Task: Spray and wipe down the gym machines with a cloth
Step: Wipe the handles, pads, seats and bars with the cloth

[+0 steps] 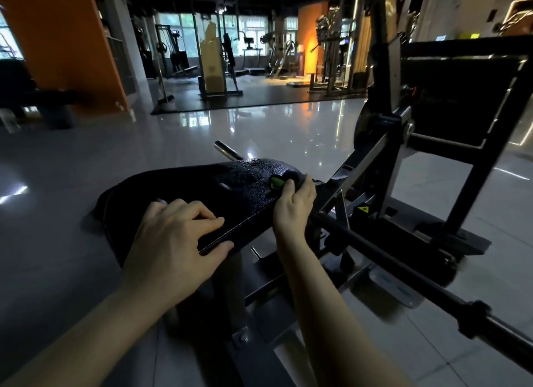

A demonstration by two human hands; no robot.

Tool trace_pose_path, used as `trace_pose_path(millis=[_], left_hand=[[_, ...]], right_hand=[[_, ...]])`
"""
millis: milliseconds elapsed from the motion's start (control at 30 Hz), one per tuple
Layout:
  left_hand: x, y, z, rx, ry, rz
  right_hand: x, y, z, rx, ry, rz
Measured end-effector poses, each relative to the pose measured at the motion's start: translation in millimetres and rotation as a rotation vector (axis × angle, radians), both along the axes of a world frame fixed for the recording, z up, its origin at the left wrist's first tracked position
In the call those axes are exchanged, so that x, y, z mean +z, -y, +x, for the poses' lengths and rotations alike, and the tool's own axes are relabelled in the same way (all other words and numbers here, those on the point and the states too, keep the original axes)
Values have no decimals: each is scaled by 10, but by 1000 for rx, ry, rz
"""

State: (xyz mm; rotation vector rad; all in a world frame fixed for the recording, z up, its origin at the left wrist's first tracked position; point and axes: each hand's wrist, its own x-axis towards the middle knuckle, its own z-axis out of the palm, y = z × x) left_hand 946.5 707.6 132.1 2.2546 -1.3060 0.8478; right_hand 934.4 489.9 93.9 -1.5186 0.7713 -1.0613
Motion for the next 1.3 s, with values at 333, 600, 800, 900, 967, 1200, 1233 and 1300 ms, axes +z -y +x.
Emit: trace_pose_path(millis=[333, 600, 800, 900, 967, 1200, 1233, 1300], left_hand=[[-2, 27, 5, 25, 10, 13], [155, 210, -250, 174, 64, 254], [182, 294, -227, 218, 15, 161], [137, 599, -239, 181, 15, 121], [128, 845, -215, 178, -9, 89], [125, 1468, -110, 215, -46, 148], [97, 1491, -95, 230, -52, 148], [26, 1506, -73, 242, -60, 127]], right_hand=[[6, 139, -124, 87, -51, -17], [355, 115, -300, 109, -319, -33], [229, 371, -261, 197, -307, -95], [94, 577, -205, 286, -260, -120], [96, 712, -182, 347, -251, -138], [100, 1023, -74, 529, -126, -239], [90, 1043, -56, 544, -120, -260], [73, 1063, -6, 550, -115, -315]])
